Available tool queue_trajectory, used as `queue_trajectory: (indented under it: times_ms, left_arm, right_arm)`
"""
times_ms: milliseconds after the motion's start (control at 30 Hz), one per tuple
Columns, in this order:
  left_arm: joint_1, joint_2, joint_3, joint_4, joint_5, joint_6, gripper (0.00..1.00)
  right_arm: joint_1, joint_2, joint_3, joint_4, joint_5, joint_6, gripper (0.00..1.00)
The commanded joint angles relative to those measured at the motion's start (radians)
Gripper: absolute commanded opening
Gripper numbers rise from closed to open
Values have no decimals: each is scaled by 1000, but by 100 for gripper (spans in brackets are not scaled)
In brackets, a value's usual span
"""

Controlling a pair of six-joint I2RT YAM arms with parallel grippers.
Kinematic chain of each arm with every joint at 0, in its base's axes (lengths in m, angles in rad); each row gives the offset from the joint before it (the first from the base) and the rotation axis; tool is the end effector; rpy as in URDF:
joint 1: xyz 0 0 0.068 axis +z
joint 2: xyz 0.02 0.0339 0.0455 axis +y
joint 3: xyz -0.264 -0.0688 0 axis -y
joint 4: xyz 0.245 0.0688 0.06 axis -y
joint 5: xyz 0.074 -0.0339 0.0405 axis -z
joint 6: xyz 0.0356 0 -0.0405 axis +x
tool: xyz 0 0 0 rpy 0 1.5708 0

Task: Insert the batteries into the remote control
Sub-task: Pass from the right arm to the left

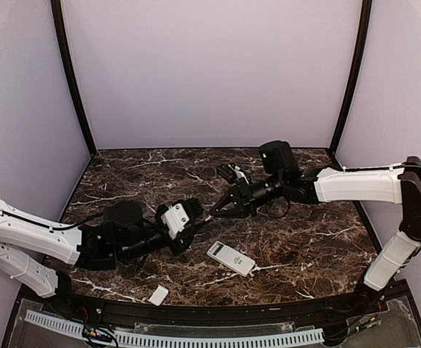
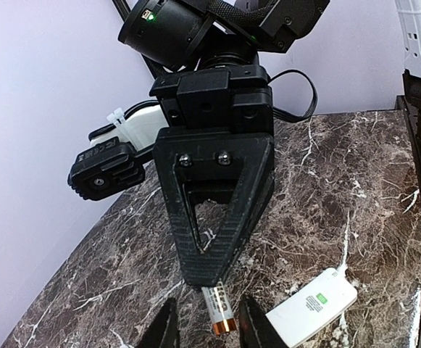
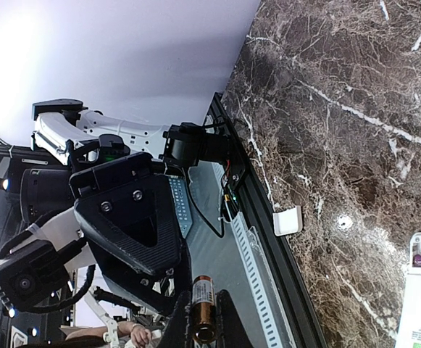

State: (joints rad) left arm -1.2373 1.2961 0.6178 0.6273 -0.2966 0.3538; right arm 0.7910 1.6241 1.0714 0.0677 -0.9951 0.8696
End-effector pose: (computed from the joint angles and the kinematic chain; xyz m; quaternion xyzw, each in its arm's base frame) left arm 0.1030 -0.2656 0.2551 0.4408 0.5745 -0.1944 0.6617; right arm 0.2296 0.2746 0.2560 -0.2168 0.7615 0.6108 0.0046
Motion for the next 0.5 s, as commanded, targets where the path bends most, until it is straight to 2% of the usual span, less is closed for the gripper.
queue_trajectory:
  times_ms: [0,467]
  left_arm:
    - [-2,-15,-2,-18,-11,-24,27]
    - [-2,14,20,-60,-10,-48,27]
  right_arm:
    - [-4,-24,10,27,2,-5,0]
    - [-6,-16,22,24,-2,-14,0]
